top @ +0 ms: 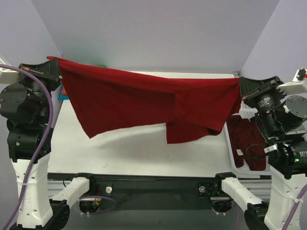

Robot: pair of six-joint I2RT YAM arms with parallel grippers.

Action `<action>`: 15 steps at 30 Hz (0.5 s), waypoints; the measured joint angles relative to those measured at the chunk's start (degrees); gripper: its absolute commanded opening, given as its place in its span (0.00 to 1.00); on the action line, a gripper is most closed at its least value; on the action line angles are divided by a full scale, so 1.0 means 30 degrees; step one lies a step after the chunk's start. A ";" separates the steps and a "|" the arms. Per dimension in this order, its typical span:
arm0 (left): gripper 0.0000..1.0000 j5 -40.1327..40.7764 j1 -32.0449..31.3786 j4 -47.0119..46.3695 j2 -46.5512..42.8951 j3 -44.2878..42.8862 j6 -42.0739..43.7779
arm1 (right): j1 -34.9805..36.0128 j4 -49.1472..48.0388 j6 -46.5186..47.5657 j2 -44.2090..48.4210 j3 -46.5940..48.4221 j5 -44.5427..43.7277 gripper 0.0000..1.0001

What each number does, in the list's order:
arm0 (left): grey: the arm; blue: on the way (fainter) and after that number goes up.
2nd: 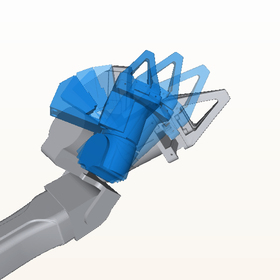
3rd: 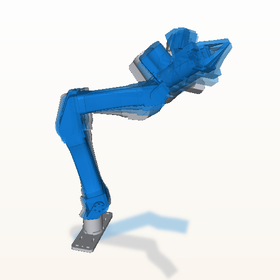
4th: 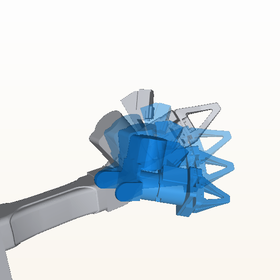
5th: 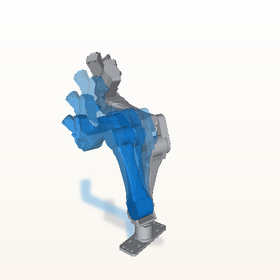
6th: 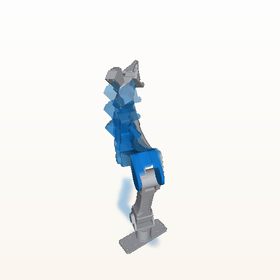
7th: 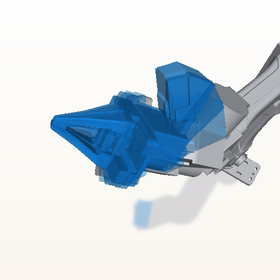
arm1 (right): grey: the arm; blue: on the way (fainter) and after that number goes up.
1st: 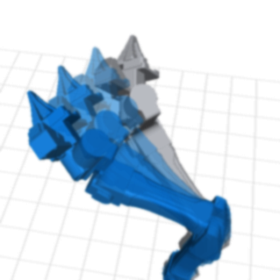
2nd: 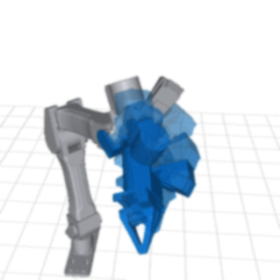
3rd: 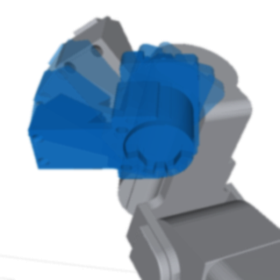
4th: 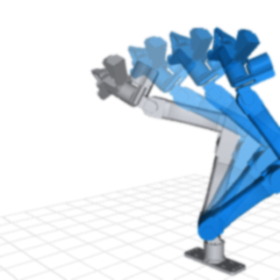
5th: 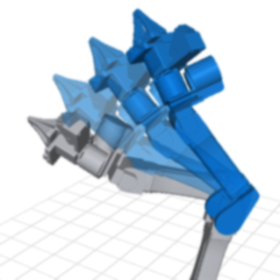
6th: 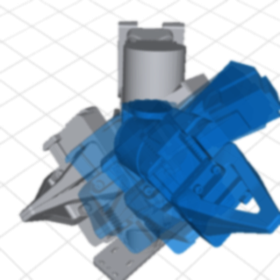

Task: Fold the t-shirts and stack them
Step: Flatten out the tshirt

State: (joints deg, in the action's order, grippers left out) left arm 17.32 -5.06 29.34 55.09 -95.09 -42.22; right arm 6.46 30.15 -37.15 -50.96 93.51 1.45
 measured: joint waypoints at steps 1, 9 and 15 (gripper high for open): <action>0.00 -0.0015 0.0000 -0.0036 0.0313 -0.0474 0.0015 | 0.0000 0.0000 0.0124 -0.0270 0.0670 -0.0153 0.00; 0.00 -0.0379 0.0102 -0.2929 0.5391 -0.1333 -0.0153 | -0.0015 -0.2783 0.1056 -0.5537 0.2616 -0.0699 0.00; 0.00 -0.1100 0.0452 -0.4466 1.3733 -0.6171 -0.0568 | -0.0095 -0.4517 0.1938 -1.3187 0.7417 -0.0641 0.00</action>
State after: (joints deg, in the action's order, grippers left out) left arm 14.02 -3.70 15.94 96.29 -113.60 -43.92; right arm 6.17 16.60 -31.33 -90.52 115.77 -0.47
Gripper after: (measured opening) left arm 0.108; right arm 0.050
